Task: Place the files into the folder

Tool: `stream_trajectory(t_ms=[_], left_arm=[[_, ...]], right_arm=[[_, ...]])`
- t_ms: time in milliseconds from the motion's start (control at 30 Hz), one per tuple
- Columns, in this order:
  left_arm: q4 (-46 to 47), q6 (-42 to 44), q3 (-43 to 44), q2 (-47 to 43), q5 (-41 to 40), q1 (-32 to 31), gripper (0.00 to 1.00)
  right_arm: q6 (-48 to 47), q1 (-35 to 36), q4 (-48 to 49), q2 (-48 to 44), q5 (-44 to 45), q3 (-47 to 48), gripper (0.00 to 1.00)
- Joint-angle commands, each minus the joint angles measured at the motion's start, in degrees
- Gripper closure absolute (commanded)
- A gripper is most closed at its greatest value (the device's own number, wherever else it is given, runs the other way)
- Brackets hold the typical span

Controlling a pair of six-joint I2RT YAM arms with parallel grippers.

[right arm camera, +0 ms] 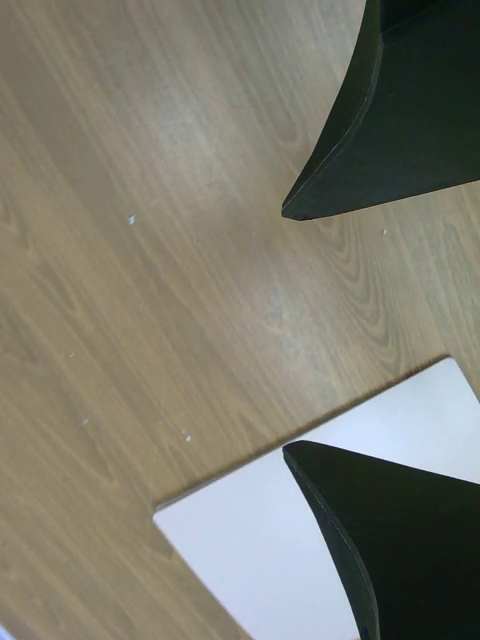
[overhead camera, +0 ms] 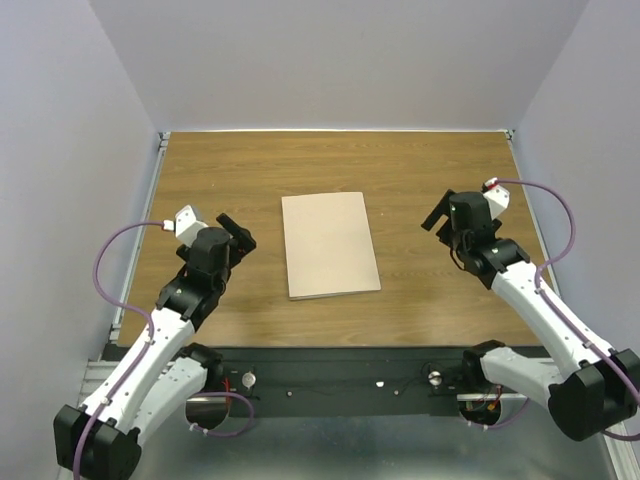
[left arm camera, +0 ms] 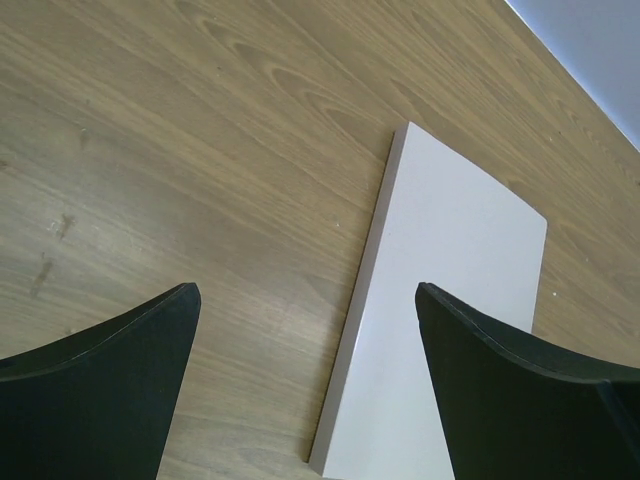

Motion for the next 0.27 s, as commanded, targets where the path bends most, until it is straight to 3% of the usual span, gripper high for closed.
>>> stream_trajectory(t_ms=[0, 233], left_arm=[[1.7, -2.4, -1.0, 0.2, -4.4, 0.3, 0.02], [1.5, -2.2, 0.5, 2.4, -4.3, 0.4, 0.02]], right_arm=[[2.8, -0.2, -0.8, -1.7, 3.0, -2.8, 0.0], [3.7, -0.1, -0.8, -4.9, 6.2, -3.6, 0.0]])
